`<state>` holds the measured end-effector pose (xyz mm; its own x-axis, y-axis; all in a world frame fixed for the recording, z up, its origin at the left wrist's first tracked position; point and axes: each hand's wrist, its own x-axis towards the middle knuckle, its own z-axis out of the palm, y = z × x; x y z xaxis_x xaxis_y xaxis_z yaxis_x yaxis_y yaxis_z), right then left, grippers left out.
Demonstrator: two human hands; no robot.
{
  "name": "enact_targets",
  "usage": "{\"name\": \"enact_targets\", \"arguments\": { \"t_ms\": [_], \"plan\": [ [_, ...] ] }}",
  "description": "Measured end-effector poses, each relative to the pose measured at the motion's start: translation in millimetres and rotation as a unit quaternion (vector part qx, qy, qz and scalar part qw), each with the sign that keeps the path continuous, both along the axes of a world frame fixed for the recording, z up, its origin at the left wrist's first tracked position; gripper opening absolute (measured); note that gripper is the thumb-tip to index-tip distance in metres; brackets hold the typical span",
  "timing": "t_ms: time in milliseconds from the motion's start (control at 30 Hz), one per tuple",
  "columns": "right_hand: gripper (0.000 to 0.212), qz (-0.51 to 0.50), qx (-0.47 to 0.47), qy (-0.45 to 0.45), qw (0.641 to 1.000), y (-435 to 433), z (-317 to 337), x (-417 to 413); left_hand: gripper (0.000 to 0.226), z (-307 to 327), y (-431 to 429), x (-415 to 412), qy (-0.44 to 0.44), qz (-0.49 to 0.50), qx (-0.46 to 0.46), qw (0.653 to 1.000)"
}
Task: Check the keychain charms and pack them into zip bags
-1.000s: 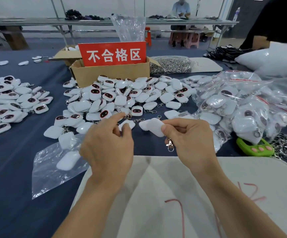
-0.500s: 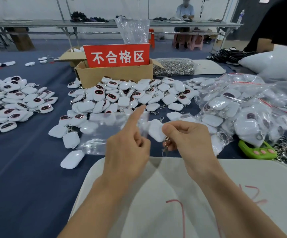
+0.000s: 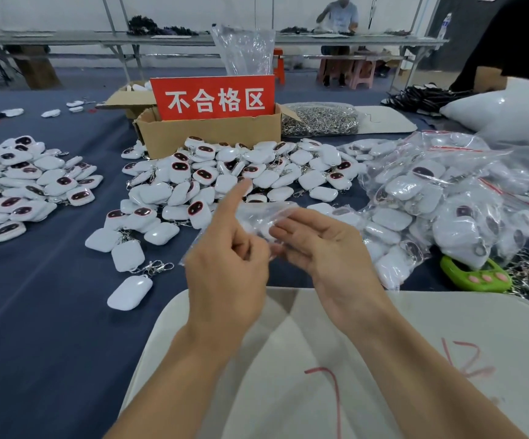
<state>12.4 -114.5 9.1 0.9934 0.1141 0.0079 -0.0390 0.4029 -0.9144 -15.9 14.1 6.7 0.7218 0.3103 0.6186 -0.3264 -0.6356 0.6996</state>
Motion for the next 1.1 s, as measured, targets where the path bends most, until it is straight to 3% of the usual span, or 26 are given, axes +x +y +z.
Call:
{"name": "enact_targets", "arguments": {
  "t_ms": [100, 167, 233, 300, 400, 467, 567, 633, 733, 800, 867, 933, 967, 1033, 1100],
  "plan": [
    [0.039, -0.129, -0.053, -0.012, 0.99, -2.3, -0.7, 5.3, 0.069, 4.0, 4.9, -0.6, -0.033, 0.064, -0.019, 0.997],
    [0.045, -0.17, -0.25, -0.069, 0.951, -3.5, -1.8, 12.0, 0.068, 5.1, 3.5, -1.6, -0.033, 0.081, -0.004, 0.996],
    [0.068, -0.074, -0.51, -0.139, 0.846, 0.3, -6.8, 15.9, 0.068, 4.3, -0.7, -2.7, -0.02, 0.079, 0.023, 0.996],
    [0.092, 0.037, -0.663, -0.178, 0.726, 7.5, -18.8, 18.2, 0.068, 0.9, -5.3, -2.5, 0.007, 0.059, 0.044, 0.997],
    [0.077, 0.046, -0.76, -0.239, 0.603, 11.9, -28.5, 17.1, 0.069, -3.9, -10.8, -3.0, 0.057, 0.011, 0.048, 0.997],
    [0.054, 0.011, -0.769, -0.272, 0.578, 8.3, -25.5, 18.4, 0.069, -5.3, -14.4, -4.9, 0.069, -0.011, 0.047, 0.996],
    [0.037, 0.004, -0.754, -0.275, 0.597, 4.4, -20.2, 17.2, 0.068, -5.7, -16.5, -5.5, 0.072, -0.023, 0.046, 0.996],
    [0.028, -0.017, -0.729, -0.262, 0.632, 4.7, -17.7, 14.6, 0.068, -6.2, -14.2, -4.0, 0.075, -0.017, 0.048, 0.996],
    [0.02, -0.146, -0.631, -0.222, 0.729, -3.0, -14.2, 12.4, 0.062, -8.3, -10.0, -1.2, 0.076, -0.017, 0.045, 0.996],
    [0.02, -0.262, -0.507, -0.175, 0.802, -14.5, -11.1, 9.3, 0.051, -9.3, -11.0, -1.9, 0.085, -0.035, 0.043, 0.995],
    [0.024, -0.312, -0.339, -0.105, 0.881, -24.2, -3.0, 4.6, 0.037, -10.2, -13.9, -3.7, 0.084, -0.033, 0.049, 0.995],
    [0.025, -0.24, -0.161, -0.038, 0.956, -26.3, 8.1, -0.8, 0.036, -10.4, -14.0, -5.1, 0.073, -0.03, 0.026, 0.997],
    [0.023, -0.183, -0.104, -0.023, 0.977, -24.3, 12.8, -4.2, 0.037, -9.9, -13.4, -5.4, 0.069, -0.035, 0.004, 0.997],
    [0.017, -0.091, -0.063, -0.015, 0.994, -15.9, 17.0, -10.2, 0.034, -7.0, -11.4, -4.7, 0.069, -0.066, -0.072, 0.993],
    [0.017, -0.042, -0.085, -0.038, 0.995, -6.5, 16.3, -15.5, 0.022, -2.3, -9.4, -1.2, 0.074, -0.11, -0.171, 0.976]
  ]
}}
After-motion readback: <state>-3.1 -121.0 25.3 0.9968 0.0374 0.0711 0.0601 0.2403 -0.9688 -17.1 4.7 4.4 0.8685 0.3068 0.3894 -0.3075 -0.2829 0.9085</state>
